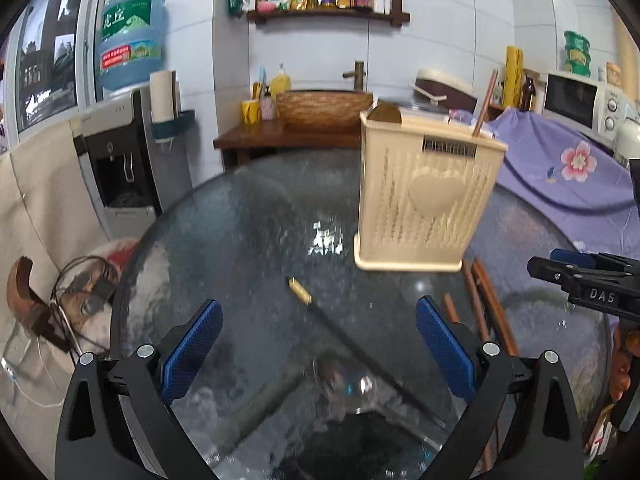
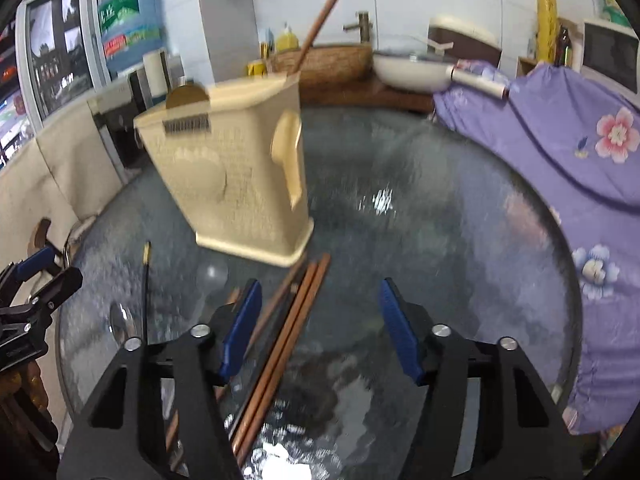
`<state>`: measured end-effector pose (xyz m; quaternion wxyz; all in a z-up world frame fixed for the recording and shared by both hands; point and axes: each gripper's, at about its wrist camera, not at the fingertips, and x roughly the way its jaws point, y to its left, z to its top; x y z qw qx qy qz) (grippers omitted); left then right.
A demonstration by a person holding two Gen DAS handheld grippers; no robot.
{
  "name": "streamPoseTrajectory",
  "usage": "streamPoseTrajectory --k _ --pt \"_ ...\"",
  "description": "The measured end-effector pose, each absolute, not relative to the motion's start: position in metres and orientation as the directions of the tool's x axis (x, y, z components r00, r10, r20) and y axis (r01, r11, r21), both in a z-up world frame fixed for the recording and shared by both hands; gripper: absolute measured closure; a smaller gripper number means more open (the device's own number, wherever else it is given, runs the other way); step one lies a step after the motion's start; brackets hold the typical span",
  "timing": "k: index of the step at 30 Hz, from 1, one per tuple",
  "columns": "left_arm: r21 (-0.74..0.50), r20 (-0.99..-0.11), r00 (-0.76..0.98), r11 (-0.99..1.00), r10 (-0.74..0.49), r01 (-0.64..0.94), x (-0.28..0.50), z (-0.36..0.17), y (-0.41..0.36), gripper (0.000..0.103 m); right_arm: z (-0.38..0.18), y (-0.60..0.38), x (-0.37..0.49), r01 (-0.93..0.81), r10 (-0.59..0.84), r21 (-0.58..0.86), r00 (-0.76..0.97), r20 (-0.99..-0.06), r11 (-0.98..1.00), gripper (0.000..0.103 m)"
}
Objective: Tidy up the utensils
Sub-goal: 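Grasp the second metal spoon with the left tool while the right tool grasps another chopstick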
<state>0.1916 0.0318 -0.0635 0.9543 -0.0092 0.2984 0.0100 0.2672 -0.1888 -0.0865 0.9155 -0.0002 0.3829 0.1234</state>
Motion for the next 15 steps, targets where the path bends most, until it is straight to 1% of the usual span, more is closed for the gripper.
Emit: streamPoseTrajectory --k 1,2,5,9,15 --pt "-0.009 -0.585 0.811 1.0 0.017 -0.028 0.19 -0.07 0.031 0.011 -0.096 -0.187 0.265 -0.227 0.227 0.098 0.657 -0.719 0.969 0.055" --pt "-0.007 -0.595 0.803 0.999 0.021 -0.032 0.187 -0.075 0.031 0.013 -0.1 -0.185 0.265 -0.228 0.23 0.103 0.646 -0.728 0.968 0.059" --pt "-0.004 -0.624 0.781 1.0 0.021 -0.03 0.182 -0.086 0.029 0.017 -0.114 -0.179 0.263 -0.224 0.221 0.1 0.617 -0.755 0.969 0.063" --pt "0.002 -0.65 0.76 1.0 0.023 -0.028 0.178 -0.097 0.026 0.023 -0.123 -0.174 0.264 -0.221 0.209 0.091 0.598 -0.774 0.971 0.066" --pt "-0.001 -0.669 0.743 1.0 0.018 -0.025 0.176 -0.107 0.022 0.024 -0.128 -0.169 0.266 -0.213 0.157 0.034 0.593 -0.79 0.976 0.068"
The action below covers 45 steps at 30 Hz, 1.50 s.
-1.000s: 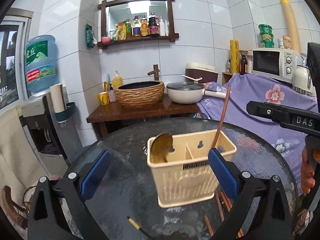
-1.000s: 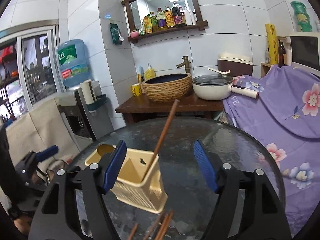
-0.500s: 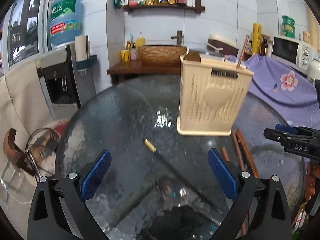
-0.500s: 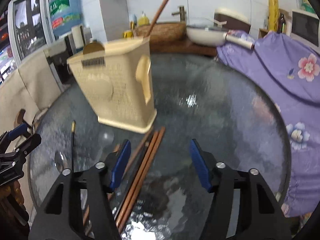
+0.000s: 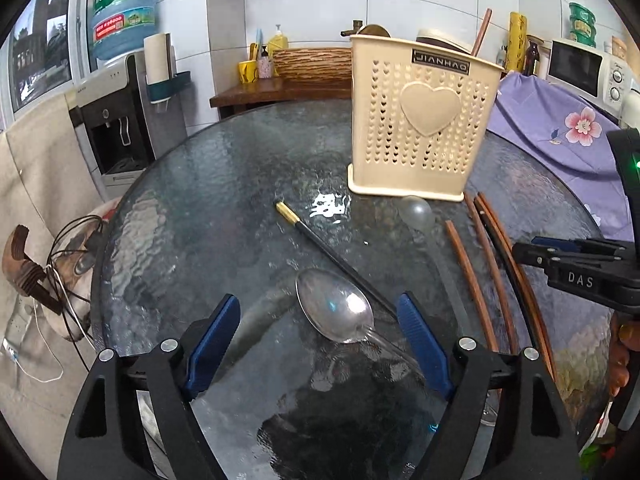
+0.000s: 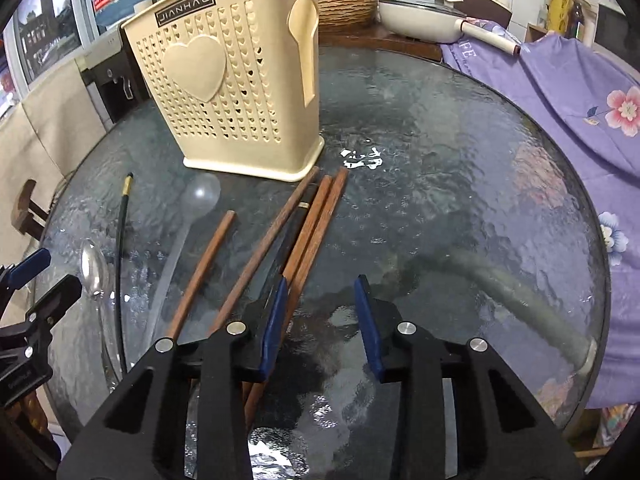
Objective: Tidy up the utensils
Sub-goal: 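Grasp the second metal spoon with the left tool while the right tool grasps another chopstick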
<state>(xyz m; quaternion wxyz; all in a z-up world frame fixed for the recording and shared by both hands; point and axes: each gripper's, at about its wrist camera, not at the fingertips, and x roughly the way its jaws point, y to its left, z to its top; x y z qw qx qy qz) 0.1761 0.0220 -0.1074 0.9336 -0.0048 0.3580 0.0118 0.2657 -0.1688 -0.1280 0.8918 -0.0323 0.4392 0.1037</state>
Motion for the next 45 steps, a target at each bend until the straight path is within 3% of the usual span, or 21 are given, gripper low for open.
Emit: streamPoseTrajectory --k 7,16,35,39,45 --pt "-0.018 -0.685 0.729 0.999 0.011 -0.033 0.176 -0.111 0.023 0.024 -0.128 -0.179 0.276 -0.208 0.165 0.052 0.573 -0.802 0.977 0.069" --pt "-0.034 -0.709 0.705 0.997 0.023 -0.067 0.183 -0.119 0.022 0.035 -0.125 -0.172 0.301 -0.209 0.152 0.034 0.577 -0.802 0.977 0.079" --pt "0.032 -0.75 0.658 0.998 0.062 -0.058 0.199 -0.124 0.006 0.039 -0.126 -0.163 0.306 -0.248 0.164 0.022 0.571 -0.804 0.968 0.079" --pt "0.04 -0.759 0.648 0.998 0.06 -0.046 0.212 -0.122 0.004 0.05 -0.125 -0.158 0.315 -0.241 0.154 0.016 0.568 -0.809 0.97 0.079" --pt "0.041 -0.764 0.643 0.999 0.054 -0.034 0.228 -0.121 0.001 0.05 -0.124 -0.153 0.327 -0.225 0.142 0.012 0.571 -0.809 0.974 0.086"
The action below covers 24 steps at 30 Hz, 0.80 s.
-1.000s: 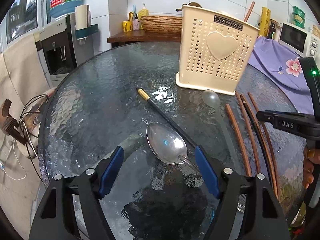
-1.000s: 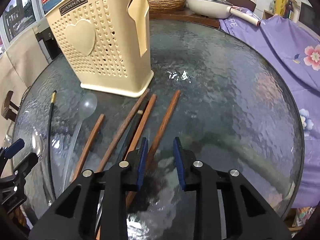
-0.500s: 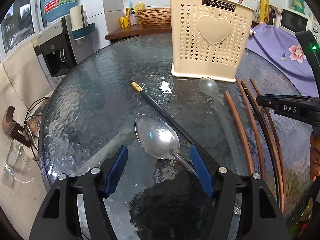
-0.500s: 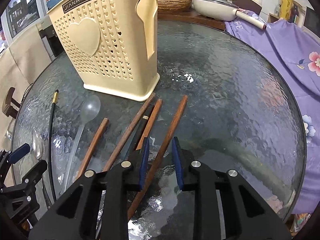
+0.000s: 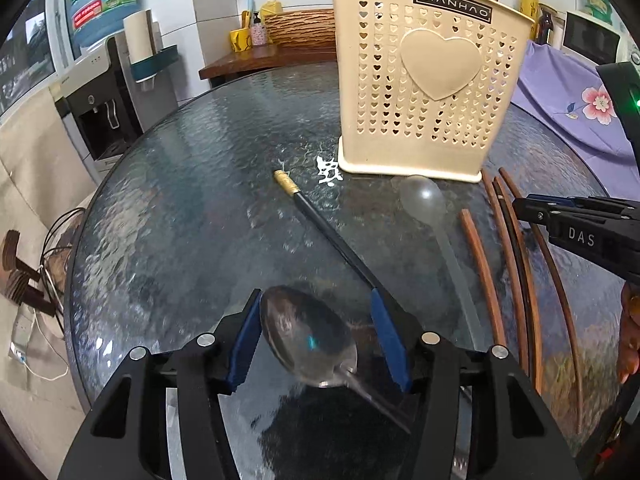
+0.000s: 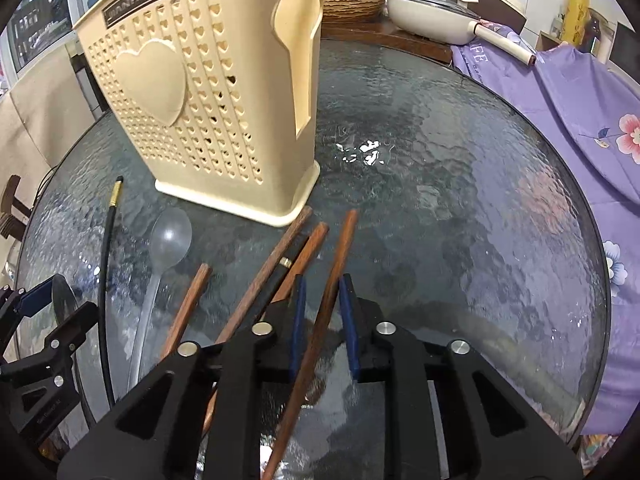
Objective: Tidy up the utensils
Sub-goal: 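Grasp the second metal spoon with the left tool while the right tool grasps another chopstick, then lift the spoon with the left tool while the right tool lifts the chopstick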
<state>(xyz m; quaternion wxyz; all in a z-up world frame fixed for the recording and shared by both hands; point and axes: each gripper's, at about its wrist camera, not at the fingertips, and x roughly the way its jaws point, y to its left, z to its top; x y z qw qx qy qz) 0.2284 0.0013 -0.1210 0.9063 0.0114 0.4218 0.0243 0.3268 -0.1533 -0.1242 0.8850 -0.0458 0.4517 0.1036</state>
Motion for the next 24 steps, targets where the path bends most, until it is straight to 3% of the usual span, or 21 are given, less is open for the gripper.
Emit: streamPoseTrajectory --k 7,12,24 --pt "0.026 -0.776 0.63 1.0 0.03 -0.015 0.239 -0.12 0.006 0.053 -0.124 -0.156 0.336 -0.224 0.145 0.017 0.572 -0.808 0.975 0.093" --pt "0.02 -0.781 0.625 1.0 0.013 0.003 0.241 -0.119 0.013 0.065 -0.124 -0.162 0.339 -0.223 0.157 0.034 0.564 -0.811 0.974 0.094" --pt "-0.03 -0.781 0.623 0.999 -0.046 0.036 0.242 -0.118 0.029 0.08 -0.126 -0.169 0.339 -0.224 0.194 0.079 0.559 -0.806 0.971 0.095"
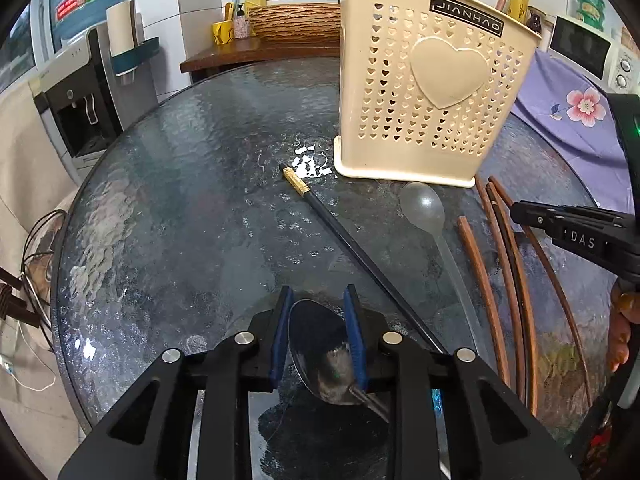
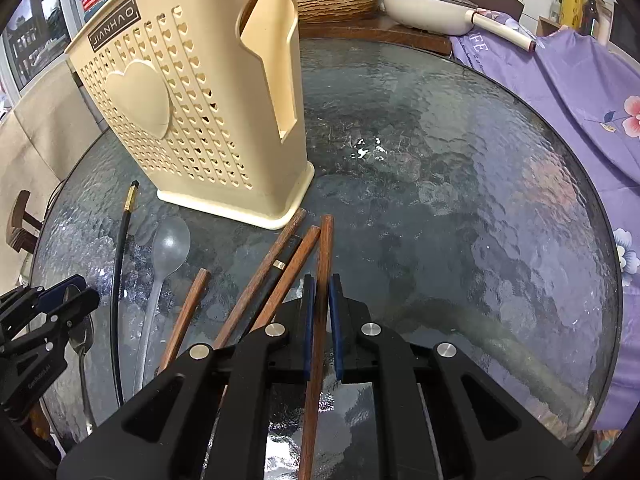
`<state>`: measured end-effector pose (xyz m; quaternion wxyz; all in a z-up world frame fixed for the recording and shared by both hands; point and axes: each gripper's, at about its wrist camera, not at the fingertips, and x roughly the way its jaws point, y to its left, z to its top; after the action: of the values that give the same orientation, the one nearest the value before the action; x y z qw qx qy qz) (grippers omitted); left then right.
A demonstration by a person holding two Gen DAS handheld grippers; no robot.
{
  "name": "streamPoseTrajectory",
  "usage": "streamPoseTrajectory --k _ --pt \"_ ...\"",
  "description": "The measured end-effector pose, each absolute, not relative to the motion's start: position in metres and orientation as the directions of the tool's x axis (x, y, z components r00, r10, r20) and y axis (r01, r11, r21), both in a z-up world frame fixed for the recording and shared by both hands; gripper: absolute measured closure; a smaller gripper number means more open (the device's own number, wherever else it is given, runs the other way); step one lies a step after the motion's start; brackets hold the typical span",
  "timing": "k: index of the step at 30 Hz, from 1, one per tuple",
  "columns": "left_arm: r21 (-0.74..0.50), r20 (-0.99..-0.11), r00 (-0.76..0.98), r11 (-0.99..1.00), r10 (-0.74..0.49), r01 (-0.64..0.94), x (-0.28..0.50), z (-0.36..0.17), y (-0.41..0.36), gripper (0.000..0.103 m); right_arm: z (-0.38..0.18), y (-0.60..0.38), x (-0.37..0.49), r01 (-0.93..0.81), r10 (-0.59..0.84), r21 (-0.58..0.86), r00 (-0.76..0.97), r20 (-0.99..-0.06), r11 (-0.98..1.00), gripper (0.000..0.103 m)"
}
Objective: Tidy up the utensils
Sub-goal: 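Lift the spoon with the left tool while the right tool lifts the chopstick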
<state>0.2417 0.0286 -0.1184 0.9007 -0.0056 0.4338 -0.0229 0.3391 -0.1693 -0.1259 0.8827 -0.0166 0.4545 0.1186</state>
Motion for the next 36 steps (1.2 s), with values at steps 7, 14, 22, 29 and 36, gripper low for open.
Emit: streamPoseTrajectory --k 7,14,22,29,36 --pt "-0.074 -0.765 0.636 0.995 -0.103 0.072 0.239 -0.116 0.034 0.094 -0.127 -0.17 0.334 -0.228 0.21 0.095 0.559 -0.802 0.969 0.095" --pt "-0.075 -0.745 0.658 0.994 -0.113 0.086 0.234 -0.107 0.037 0.096 -0.128 -0.173 0.33 -0.224 0.233 0.125 0.563 -0.793 0.967 0.095" --pt "-0.074 -0.706 0.698 0.992 -0.122 0.1 0.227 -0.09 0.039 0.099 -0.113 -0.181 0.328 -0.226 0.261 0.154 0.595 -0.76 0.962 0.095" --pt "-0.06 -0.68 0.722 0.992 -0.125 0.115 0.223 -0.078 0.039 0.1 -0.095 -0.183 0.318 -0.243 0.283 0.163 0.626 -0.727 0.956 0.096" --pt "-0.091 -0.698 0.708 0.994 -0.109 0.064 0.21 -0.081 0.051 0.043 -0.094 -0.186 0.316 -0.244 0.28 0.159 0.626 -0.728 0.957 0.096"
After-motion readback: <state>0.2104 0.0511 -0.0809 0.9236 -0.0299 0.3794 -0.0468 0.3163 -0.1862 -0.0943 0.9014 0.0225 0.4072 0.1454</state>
